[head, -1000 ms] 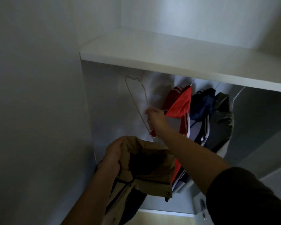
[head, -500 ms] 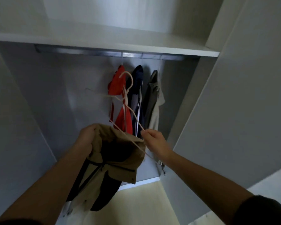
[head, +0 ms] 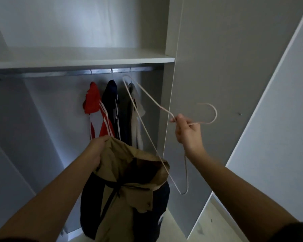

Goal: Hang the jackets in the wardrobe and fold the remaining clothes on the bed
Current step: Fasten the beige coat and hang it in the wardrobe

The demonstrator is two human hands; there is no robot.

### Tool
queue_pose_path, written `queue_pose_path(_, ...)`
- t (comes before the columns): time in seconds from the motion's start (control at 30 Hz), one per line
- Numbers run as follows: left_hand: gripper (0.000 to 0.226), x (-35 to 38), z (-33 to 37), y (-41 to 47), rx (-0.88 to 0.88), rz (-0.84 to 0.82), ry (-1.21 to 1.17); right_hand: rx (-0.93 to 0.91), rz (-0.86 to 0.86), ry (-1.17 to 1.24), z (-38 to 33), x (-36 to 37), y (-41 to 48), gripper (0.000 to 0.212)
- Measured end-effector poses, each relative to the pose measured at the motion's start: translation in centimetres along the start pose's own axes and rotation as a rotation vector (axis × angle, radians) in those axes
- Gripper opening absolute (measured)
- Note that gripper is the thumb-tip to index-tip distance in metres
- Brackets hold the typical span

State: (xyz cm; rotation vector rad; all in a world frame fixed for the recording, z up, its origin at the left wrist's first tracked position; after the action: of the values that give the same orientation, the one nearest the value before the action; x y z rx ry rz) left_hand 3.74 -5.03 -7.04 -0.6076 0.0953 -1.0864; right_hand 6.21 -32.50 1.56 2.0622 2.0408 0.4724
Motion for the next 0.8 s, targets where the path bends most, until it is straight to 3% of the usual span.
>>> queue_pose_path(0.07, 0.029, 1.5, -0.2, 0.0, -0.029, -0.02, -0.001, -0.034, 0.028, 0.15, -2.3, -0.9, 0.9, 0.039)
queue_pose_path(0.2, 0.015, 3.5, -0.3, -0.3, 0.018, -0.016, 0.036, -0.091, 0.056, 0.345, -5.0, -1.2, 2.0, 0.042)
queue_pose_path(0.47, 0.022, 5.7, -0.4, -0.4, 0.022, -0.005, 0.113, -0.175, 0.1, 0.675, -6.7, -3.1, 3.2, 0.035)
queue_pose_path(0.6, 0.025, 7.1, 1.4, -1.4, 0.02, -0.058, 0.055, -0.087, -0.043, 0.382, -1.3, -1.7, 1.7, 0.037)
queue_pose_path(0.7, 0.029, 6.7, 4.9, -1.8, 0.127, -0.055, -0.029, -0.003, -0.283, -0.063, 5.4, -1.5, -0.9, 0.04)
queue_pose_path(0.8, 0.025, 6.0, 6.9, -2.3, 0.179, -0.025, 0.026, 0.04, -0.451, -0.231, 7.9, -1.9, -1.9, 0.04)
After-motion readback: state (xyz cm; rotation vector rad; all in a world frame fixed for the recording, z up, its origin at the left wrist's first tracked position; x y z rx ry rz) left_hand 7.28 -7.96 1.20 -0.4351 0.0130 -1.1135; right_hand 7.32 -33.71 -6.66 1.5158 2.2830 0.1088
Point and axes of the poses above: each hand's wrist, its own y-axis towards the middle knuckle, its own x-axis out of the palm, z = x × y, the point moved 6 cm from there along y, towards the middle knuckle, and after that the axes turned 3 degrees about -x, right-handed, at the moved point
